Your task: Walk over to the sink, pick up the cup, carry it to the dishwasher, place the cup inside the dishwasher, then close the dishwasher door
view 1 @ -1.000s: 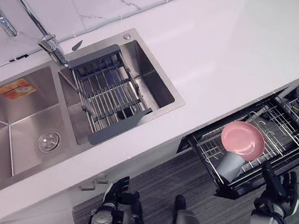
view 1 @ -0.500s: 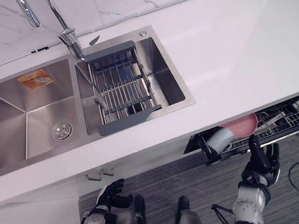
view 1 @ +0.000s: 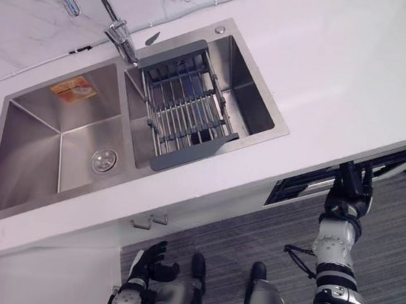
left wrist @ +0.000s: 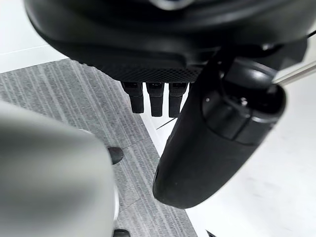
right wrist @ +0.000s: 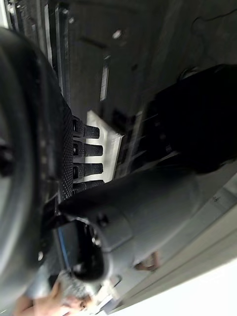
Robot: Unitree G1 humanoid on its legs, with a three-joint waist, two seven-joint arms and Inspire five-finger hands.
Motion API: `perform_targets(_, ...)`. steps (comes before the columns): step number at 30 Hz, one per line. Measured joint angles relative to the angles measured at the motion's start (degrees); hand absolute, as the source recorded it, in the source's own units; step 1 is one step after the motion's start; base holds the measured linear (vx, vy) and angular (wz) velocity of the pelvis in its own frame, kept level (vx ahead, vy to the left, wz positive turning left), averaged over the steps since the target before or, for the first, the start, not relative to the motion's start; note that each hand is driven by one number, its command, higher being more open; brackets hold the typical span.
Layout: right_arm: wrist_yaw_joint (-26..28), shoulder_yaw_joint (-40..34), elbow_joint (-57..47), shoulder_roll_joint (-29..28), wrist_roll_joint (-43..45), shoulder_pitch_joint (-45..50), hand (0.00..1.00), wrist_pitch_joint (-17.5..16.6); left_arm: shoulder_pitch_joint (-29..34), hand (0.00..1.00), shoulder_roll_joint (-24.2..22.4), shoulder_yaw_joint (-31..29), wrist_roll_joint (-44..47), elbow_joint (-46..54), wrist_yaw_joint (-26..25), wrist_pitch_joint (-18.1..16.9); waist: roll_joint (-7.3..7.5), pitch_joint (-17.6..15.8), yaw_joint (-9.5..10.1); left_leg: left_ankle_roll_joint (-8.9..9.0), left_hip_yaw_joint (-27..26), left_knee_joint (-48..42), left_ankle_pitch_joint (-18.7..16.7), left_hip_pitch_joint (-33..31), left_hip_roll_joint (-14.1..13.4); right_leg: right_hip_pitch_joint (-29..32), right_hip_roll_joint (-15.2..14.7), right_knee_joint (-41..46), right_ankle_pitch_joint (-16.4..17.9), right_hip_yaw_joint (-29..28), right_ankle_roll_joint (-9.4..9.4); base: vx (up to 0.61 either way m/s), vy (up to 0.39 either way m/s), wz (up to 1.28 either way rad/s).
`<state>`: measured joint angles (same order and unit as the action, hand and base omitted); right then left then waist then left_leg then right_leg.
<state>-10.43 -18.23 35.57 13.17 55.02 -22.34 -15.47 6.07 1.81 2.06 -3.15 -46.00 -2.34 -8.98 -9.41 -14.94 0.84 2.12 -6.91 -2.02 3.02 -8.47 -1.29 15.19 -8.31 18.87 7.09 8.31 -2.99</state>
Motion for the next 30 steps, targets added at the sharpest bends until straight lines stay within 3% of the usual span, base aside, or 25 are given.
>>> perform_targets(11, 0.4, 3.1, 2.1, 2.3, -2.5, 0.1, 0.90, 0.4, 0.0, 0.90, 0.6, 1.2, -0.3, -2.2, 0.1, 0.3, -0.30, 0.1, -0.78, 0.71, 1.7, 0.1, 0.9, -1.1, -0.9, -0.4, 1.2, -2.5, -1.3, 1.5, 0.63, 0.00, -0.007, 0.05)
perform_targets(14, 1.5, 5.2, 1.0, 4.9, -7.6, 4.7, 0.90, 3.1, -0.2, 0.90, 0.7, 2.1, -0.3, -2.3, 0.1, 0.4, -0.38, 0.2, -0.91, 0.47, 3.1, -0.2, 1.1, -0.9, -1.1, -2.4, 1.4, -4.5, -1.8, 2.8, 0.48, 0.06, 0.005, 0.20)
perform_targets(20, 3.7, 8.0, -8.2, 3.2, -22.3, 18.0, 0.90, 7.9, -0.7, 0.90, 1.9, 2.0, -1.2, -4.0, 0.0, 0.8, 0.18, 1.3, -1.23, 0.62, 4.6, 0.7, 0.8, 0.5, -1.1, -5.9, 2.2, -8.3, -2.8, 3.9, 0.13, 0.06, 0.010, 0.09)
perform_targets(23, 4.7, 8.5, -12.5, -0.9, -32.2, 25.0, 0.90, 8.7, -0.5, 0.90, 2.8, 1.7, -2.0, -4.4, -0.3, 1.1, 1.83, 2.7, -1.53, 0.66, 4.6, 1.7, 0.7, 1.6, -1.0, -7.4, 2.7, -10.3, -3.3, 4.0, 0.05, 0.05, 0.004, -0.02)
perform_targets(27, 4.8, 8.5, -12.6, -5.4, -44.5, 31.0, 0.90, 9.8, -0.5, 0.90, 4.0, 1.7, -3.8, -4.8, -0.3, 1.1, 5.36, 4.9, -1.74, 0.58, 3.9, 2.9, 0.6, 2.8, -1.2, -9.3, 3.4, -14.0, -5.1, 3.2, -0.08, 0.03, 0.001, -0.11)
perform_targets(30, 4.5, 8.8, -12.1, -6.6, -51.0, 33.7, 0.90, 10.1, -0.5, 0.90, 4.0, 1.7, -3.8, -6.3, -0.3, 1.2, 6.54, 6.7, -1.77, 0.35, 2.8, 3.7, 0.5, 4.0, -1.0, -10.6, 3.4, -16.1, -6.1, 2.2, -0.32, 0.02, 0.023, -0.18)
